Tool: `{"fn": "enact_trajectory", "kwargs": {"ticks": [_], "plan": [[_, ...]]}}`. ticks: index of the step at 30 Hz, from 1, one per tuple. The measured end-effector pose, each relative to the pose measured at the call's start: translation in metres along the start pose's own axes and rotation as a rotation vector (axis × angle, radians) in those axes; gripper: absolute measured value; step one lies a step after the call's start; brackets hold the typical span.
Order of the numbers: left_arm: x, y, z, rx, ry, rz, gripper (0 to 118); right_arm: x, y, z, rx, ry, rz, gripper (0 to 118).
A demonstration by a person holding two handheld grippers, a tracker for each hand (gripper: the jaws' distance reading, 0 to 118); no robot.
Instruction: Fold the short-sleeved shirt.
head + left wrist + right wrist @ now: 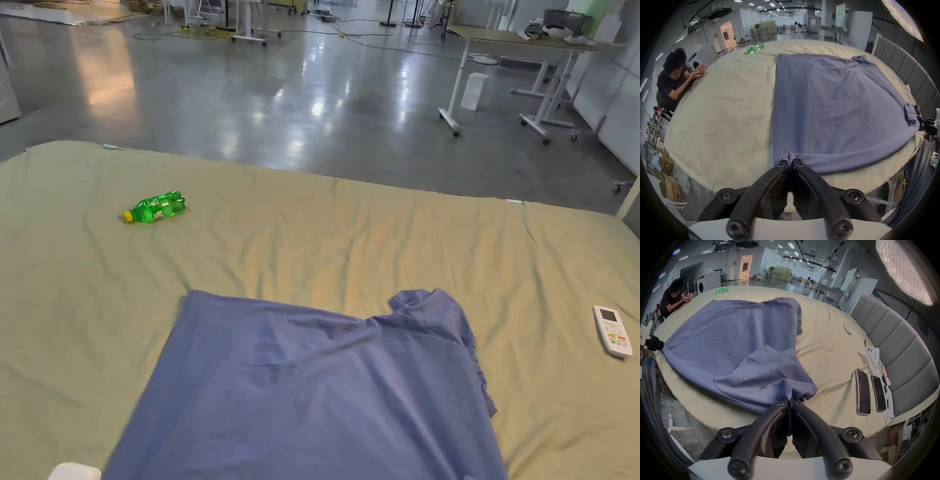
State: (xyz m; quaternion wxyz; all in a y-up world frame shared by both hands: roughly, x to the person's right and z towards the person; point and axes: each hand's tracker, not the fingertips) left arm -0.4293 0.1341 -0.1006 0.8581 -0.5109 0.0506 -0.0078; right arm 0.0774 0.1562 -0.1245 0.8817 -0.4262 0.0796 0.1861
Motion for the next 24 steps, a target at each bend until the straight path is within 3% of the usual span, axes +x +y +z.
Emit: {"fn": "enact_trajectory", "kwargs": {"ticks": [6,8,10,12,13,18,24], "plan": [[-0.007,0.008,-0.02,-0.048,0.003,0.02,5,-0.004,0.003,-0.024,-0.073,0.002,0.006,4],[-0.011,0.008,-0.022,-0.049,-0.006,0.032,7,-0.005,0.006,-0.024,-0.082,-0.004,-0.004,10],[-0.015,0.011,-0.015,-0.028,-0.008,0.062,21,-0.003,0.011,-0.014,-0.065,-0.02,-0.038,35],[-0.014,0.015,-0.003,0.013,0.004,0.118,54,0.001,0.017,-0.004,-0.016,-0.044,-0.076,70],[-0.015,0.019,0.003,0.045,-0.003,0.136,62,0.003,0.021,0.001,0.022,-0.053,-0.097,74],[-0.005,0.046,0.035,0.271,-0.016,0.138,63,0.014,0.049,0.024,0.285,-0.06,-0.206,79],[0.023,0.074,0.062,0.539,0.017,0.121,63,0.008,0.079,0.039,0.548,-0.109,-0.27,79]]}}
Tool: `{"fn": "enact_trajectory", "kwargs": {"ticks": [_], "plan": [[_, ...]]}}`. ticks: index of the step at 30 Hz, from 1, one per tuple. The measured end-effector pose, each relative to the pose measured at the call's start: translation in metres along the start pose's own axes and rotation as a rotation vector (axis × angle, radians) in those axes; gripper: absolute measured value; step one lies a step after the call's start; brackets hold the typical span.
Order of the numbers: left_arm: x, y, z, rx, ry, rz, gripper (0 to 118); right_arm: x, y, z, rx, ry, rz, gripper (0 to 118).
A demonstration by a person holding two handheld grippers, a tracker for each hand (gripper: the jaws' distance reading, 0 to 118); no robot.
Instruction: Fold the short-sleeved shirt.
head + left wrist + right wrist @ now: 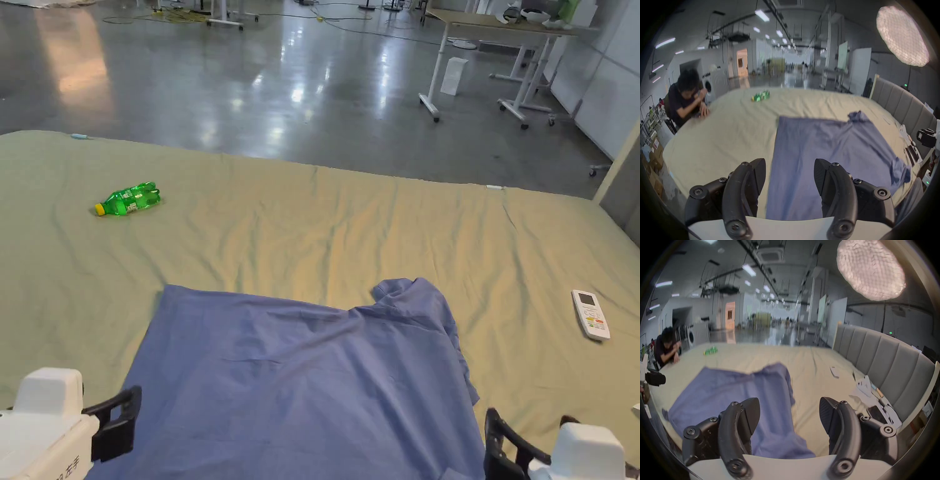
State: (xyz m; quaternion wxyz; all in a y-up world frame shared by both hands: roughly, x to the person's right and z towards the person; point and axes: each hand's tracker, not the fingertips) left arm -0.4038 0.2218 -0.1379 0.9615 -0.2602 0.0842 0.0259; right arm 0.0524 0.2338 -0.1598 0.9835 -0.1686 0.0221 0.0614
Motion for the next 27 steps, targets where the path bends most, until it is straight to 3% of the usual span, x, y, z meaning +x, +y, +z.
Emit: {"fn": "enact_trajectory", "kwargs": {"ticks": [2,4,6,7,9,10,11,13,14,22,27], "plan": [[0.01,0.008,0.004,0.058,-0.005,0.01,62,-0.008,0.001,-0.004,0.063,-0.011,-0.006,74],[0.018,0.015,0.009,0.118,-0.013,0.018,55,-0.016,0.008,-0.003,0.114,-0.011,0.006,44],[0.028,0.019,0.014,0.17,-0.021,0.003,52,-0.026,0.016,0.001,0.171,-0.013,0.024,32],[0.03,0.022,0.018,0.188,-0.018,-0.008,41,-0.029,0.018,0.001,0.199,-0.019,0.043,17],[0.039,0.025,0.022,0.212,0.003,-0.024,14,-0.032,0.018,-0.002,0.201,-0.009,0.02,7],[0.039,0.025,0.023,0.221,0.003,-0.026,13,-0.033,0.018,-0.001,0.222,-0.001,0.018,0],[0.035,0.024,0.02,0.236,-0.008,-0.029,6,-0.035,0.018,-0.002,0.211,0.001,0.011,0],[0.04,0.024,0.025,0.252,-0.007,-0.037,4,-0.042,0.023,0.0,0.262,-0.027,0.075,0],[0.041,0.024,0.025,0.247,-0.009,-0.05,2,-0.041,0.02,0.0,0.238,-0.012,0.039,0],[0.026,0.015,0.003,0.135,-0.035,-0.009,1,-0.04,0.017,-0.009,0.193,0.015,0.029,0],[-0.001,0.024,-0.058,-0.025,-0.09,0.043,1,-0.035,0.01,-0.022,0.119,0.03,0.038,0]]}}
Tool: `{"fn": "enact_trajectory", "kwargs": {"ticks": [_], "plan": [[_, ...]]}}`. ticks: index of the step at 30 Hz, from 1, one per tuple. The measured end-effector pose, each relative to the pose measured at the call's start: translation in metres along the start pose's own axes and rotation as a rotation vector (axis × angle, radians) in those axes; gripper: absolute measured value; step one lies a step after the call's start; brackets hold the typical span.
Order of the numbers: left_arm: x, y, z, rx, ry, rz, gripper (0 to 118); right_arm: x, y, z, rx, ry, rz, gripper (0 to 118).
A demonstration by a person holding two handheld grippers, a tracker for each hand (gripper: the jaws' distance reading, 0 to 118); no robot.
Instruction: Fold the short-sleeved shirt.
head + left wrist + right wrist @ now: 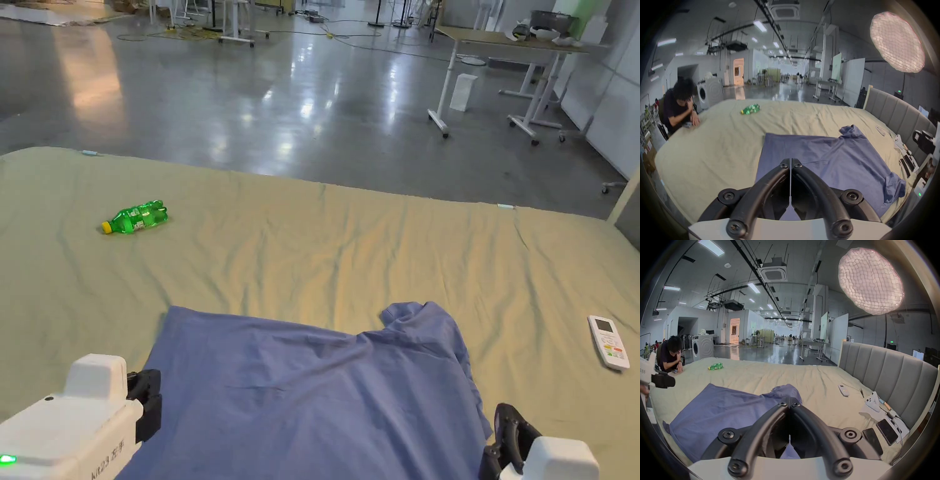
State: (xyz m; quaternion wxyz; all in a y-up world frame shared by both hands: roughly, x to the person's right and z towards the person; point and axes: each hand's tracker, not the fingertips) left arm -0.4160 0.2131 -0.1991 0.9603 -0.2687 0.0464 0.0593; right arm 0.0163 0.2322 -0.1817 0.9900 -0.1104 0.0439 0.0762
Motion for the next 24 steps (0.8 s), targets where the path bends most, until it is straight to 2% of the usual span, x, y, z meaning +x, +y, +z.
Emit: {"fn": "enact_trajectory", "kwargs": {"ticks": [5,6,9,11,12,13,14,22,24], "plan": [[-0.032,0.039,-0.08,-0.142,0.021,0.031,2,0.007,-0.011,-0.017,-0.051,-0.002,0.002,0],[-0.039,0.048,-0.097,-0.17,0.035,0.024,7,0.007,-0.012,-0.019,-0.063,-0.004,0.002,0],[-0.048,0.075,-0.144,-0.212,0.043,0.022,11,0.009,-0.019,-0.032,-0.104,-0.007,-0.006,0],[-0.061,0.09,-0.176,-0.295,-0.025,0.066,28,0.009,-0.022,-0.04,-0.118,-0.009,-0.005,0],[-0.06,0.096,-0.189,-0.318,-0.024,0.078,51,0.01,-0.024,-0.044,-0.128,-0.011,-0.004,0],[-0.062,0.099,-0.202,-0.324,-0.011,0.074,66,0.01,-0.027,-0.049,-0.138,-0.011,-0.001,0],[-0.064,0.103,-0.214,-0.328,-0.009,0.071,71,0.01,-0.029,-0.052,-0.148,-0.011,0.0,0],[-0.059,0.107,-0.289,-0.416,0.06,0.068,71,0.015,-0.043,-0.074,-0.213,-0.03,0.006,0],[-0.057,0.103,-0.304,-0.461,0.082,0.031,71,0.016,-0.046,-0.078,-0.226,-0.035,0.01,0]]}}
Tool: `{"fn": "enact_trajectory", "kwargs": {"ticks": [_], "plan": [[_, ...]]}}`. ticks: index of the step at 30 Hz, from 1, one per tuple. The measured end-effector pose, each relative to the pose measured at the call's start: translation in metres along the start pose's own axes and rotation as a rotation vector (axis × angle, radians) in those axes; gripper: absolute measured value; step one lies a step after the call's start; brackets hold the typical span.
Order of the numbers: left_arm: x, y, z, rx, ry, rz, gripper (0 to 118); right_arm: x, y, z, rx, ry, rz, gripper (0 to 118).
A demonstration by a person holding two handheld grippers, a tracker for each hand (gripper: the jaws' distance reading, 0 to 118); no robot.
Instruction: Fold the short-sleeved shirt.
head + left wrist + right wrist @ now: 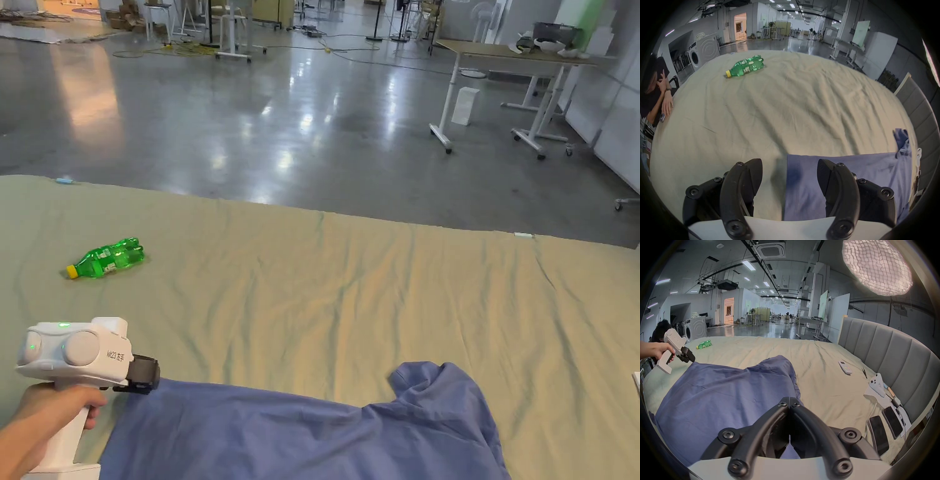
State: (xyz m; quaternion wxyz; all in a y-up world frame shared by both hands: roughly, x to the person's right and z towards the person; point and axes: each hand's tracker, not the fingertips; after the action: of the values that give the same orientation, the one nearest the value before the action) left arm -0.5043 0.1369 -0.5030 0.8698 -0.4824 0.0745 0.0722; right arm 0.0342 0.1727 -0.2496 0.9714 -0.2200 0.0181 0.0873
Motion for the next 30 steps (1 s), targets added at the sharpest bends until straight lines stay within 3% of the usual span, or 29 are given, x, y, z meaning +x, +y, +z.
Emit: {"fn": "enact_trajectory", "kwargs": {"ticks": [3,6,8,9,10,17,19,21,24,27,30], "plan": [[0.008,-0.002,-0.017,-0.037,0.073,-0.058,70,0.001,-0.004,-0.005,-0.021,-0.007,0.005,0],[0.015,-0.008,-0.022,-0.054,0.071,-0.06,56,0.002,-0.008,-0.01,-0.041,-0.007,0.006,0],[0.024,-0.01,-0.02,-0.029,0.098,-0.11,35,0.002,-0.01,-0.012,-0.05,-0.002,0.005,0],[0.031,-0.012,-0.019,-0.019,0.083,-0.152,16,0.003,-0.011,-0.013,-0.047,0.006,-0.003,0],[0.037,-0.011,-0.019,-0.028,0.054,-0.182,9,0.002,-0.011,-0.015,-0.049,0.016,-0.016,0],[0.028,-0.011,-0.006,-0.014,0.057,-0.17,5,0.019,0.024,-0.072,-0.111,0.043,-0.069,1],[0.025,-0.012,0.006,0.02,0.045,-0.146,4,0.031,0.047,-0.105,-0.144,0.053,-0.06,13],[0.02,-0.014,0.015,0.046,0.048,-0.146,4,0.044,0.062,-0.143,-0.235,0.094,-0.122,35],[0.017,-0.018,0.027,0.077,0.049,-0.15,4,0.062,0.069,-0.204,-0.299,0.122,-0.147,41],[0.011,-0.021,0.037,0.095,0.055,-0.14,4,0.066,0.076,-0.239,-0.351,0.142,-0.098,49],[0.001,-0.02,0.044,0.119,0.062,-0.127,4,0.064,0.077,-0.259,-0.421,0.163,-0.073,49]]}}
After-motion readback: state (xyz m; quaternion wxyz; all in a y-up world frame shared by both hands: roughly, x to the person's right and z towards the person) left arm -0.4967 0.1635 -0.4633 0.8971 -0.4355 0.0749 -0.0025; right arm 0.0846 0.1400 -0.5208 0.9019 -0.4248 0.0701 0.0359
